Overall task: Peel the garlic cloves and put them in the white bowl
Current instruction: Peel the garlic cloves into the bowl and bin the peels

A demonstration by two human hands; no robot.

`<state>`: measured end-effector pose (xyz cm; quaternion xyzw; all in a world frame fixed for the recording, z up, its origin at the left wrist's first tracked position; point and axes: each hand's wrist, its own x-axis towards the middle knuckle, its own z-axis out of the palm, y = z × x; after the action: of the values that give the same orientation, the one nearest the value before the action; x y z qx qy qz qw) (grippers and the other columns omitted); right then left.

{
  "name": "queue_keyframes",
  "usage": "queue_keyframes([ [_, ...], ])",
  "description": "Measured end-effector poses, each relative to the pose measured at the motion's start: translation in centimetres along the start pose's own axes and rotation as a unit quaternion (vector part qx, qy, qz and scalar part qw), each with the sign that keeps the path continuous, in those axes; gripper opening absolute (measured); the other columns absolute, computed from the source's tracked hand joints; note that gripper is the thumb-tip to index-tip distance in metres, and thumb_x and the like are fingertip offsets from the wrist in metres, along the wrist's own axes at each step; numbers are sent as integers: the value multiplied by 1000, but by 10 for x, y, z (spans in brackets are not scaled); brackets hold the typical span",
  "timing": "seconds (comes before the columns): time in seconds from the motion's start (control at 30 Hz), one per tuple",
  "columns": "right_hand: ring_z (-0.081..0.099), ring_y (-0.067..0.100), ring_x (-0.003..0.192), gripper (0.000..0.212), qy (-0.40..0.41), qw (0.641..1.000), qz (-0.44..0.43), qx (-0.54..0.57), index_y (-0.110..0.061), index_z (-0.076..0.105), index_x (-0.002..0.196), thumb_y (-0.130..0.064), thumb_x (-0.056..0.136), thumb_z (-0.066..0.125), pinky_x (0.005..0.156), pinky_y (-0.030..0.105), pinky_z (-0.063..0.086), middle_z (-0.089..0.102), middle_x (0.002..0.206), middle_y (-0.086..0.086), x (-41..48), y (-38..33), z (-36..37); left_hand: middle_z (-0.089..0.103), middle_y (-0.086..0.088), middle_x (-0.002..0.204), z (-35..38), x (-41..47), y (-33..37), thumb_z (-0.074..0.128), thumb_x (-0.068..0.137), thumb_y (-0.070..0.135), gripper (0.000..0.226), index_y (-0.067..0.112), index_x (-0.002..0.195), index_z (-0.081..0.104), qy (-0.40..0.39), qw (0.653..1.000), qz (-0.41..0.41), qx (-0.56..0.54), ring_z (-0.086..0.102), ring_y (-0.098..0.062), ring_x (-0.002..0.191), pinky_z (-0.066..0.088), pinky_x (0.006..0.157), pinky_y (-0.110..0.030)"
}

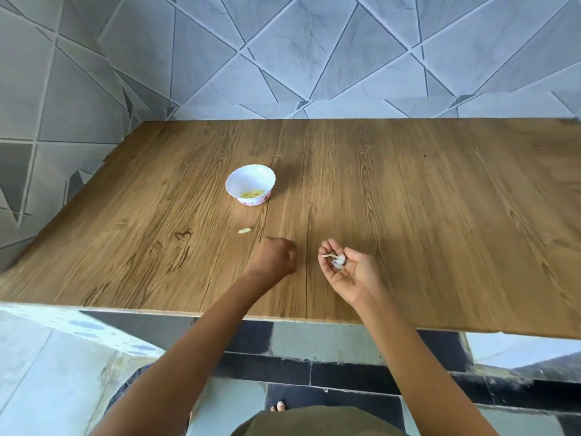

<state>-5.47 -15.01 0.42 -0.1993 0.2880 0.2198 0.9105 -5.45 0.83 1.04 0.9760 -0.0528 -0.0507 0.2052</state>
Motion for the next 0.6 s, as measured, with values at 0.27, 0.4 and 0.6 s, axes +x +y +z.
queue_keyframes([
  [0.27,61,28,87,30,11,999,28,-40,7,59,91,-10,99,36,77,33,52,62,89,20,4,6,14,68,0,69,-40,-1,18,66,74,-5,22,16,74,69,19,973,23,-229,61,-5,61,50,63,-19],
  [0.4,61,25,81,21,26,997,30,-60,4,57,87,-5,94,39,70,34,53,61,84,18,5,13,23,74,-2,82,-37,-4,37,63,77,-3,19,7,86,76,28,987,118,-108,67,-10,74,51,69,-19],
  [0.6,67,22,70,23,21,997,37,-58,3,60,81,-4,93,41,66,32,52,68,73,15,5,15,28,68,-5,86,-34,-5,39,66,76,-1,14,9,82,74,65,989,110,-71,64,-17,74,51,69,-26],
])
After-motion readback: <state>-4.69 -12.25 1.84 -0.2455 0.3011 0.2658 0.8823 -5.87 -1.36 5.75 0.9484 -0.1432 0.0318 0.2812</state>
